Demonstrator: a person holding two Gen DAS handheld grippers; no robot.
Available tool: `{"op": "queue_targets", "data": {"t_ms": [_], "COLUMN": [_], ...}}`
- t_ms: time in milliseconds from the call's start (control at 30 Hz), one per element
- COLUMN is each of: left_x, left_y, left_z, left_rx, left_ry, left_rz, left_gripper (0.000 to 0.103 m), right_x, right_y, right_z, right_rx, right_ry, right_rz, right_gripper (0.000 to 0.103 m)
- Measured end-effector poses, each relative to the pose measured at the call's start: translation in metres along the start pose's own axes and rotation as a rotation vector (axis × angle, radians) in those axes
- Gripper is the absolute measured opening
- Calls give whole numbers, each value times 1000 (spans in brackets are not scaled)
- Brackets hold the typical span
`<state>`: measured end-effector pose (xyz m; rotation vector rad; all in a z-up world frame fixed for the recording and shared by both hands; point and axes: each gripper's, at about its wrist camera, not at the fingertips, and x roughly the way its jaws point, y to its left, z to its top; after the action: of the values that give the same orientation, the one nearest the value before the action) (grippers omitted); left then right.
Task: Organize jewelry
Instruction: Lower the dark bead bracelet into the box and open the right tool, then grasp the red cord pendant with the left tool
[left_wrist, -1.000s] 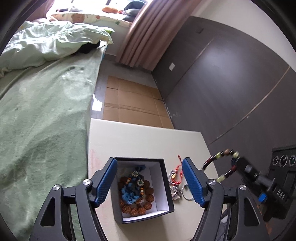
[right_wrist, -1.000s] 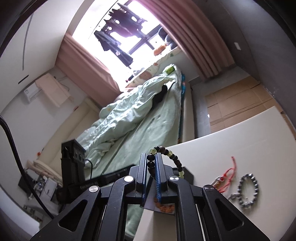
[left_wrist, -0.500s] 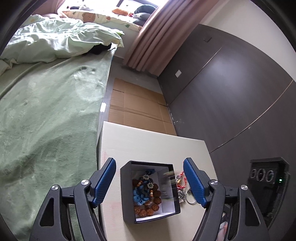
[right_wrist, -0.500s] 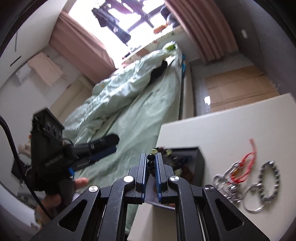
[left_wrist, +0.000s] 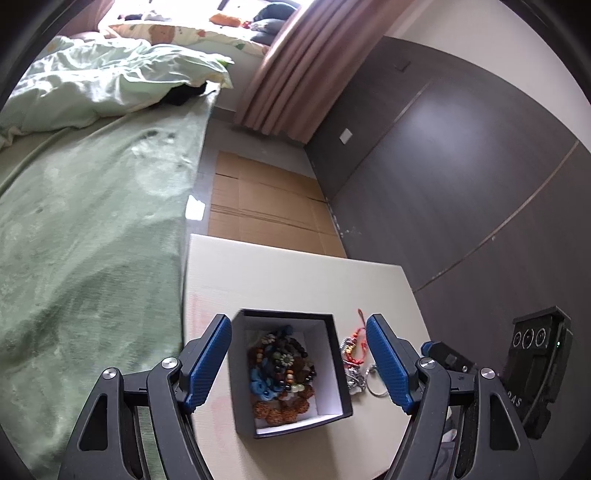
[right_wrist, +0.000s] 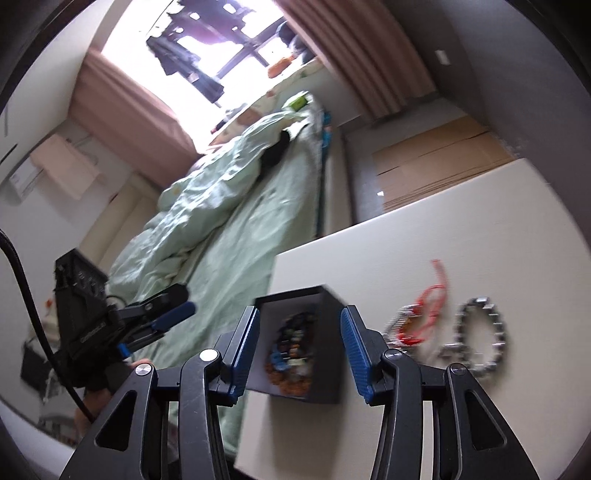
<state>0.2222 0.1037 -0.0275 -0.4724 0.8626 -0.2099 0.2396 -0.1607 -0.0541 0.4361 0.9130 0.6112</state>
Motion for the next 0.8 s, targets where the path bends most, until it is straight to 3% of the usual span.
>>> {"op": "queue_targets", "data": {"t_ms": [133, 267, 400, 467, 600, 667, 800], "left_x": [7, 14, 18, 21, 29, 34, 43], "left_y": [-17, -40, -56, -66, -83, -89, -103], "left_z": [-5, -14, -20, -24, -30, -33, -39], "left_rx": [48, 129, 171, 200, 252, 253, 280], "left_ry": [8, 2, -5, -11, -1, 17, 37], "left_rz": [-7, 13, -4, -4, -11, -46, -59], "left_gripper": [76, 84, 86, 87, 93, 103, 103], "right_x": [-15, -36, -52, -57, -68, -74, -83], "right_y": [-13, -21, -36, -46, -62, -68, -77], "right_z": [0, -1, -2, -3, -2, -2, -1], "right_rx": [19, 15, 38, 63, 90, 96, 103], "right_ry": [-17, -59, -82, -85, -92, -98, -107], "right_rz": [-31, -93, -126, -150, -183, -196, -228], "right_gripper": [49, 77, 83, 94, 98, 103, 103]}}
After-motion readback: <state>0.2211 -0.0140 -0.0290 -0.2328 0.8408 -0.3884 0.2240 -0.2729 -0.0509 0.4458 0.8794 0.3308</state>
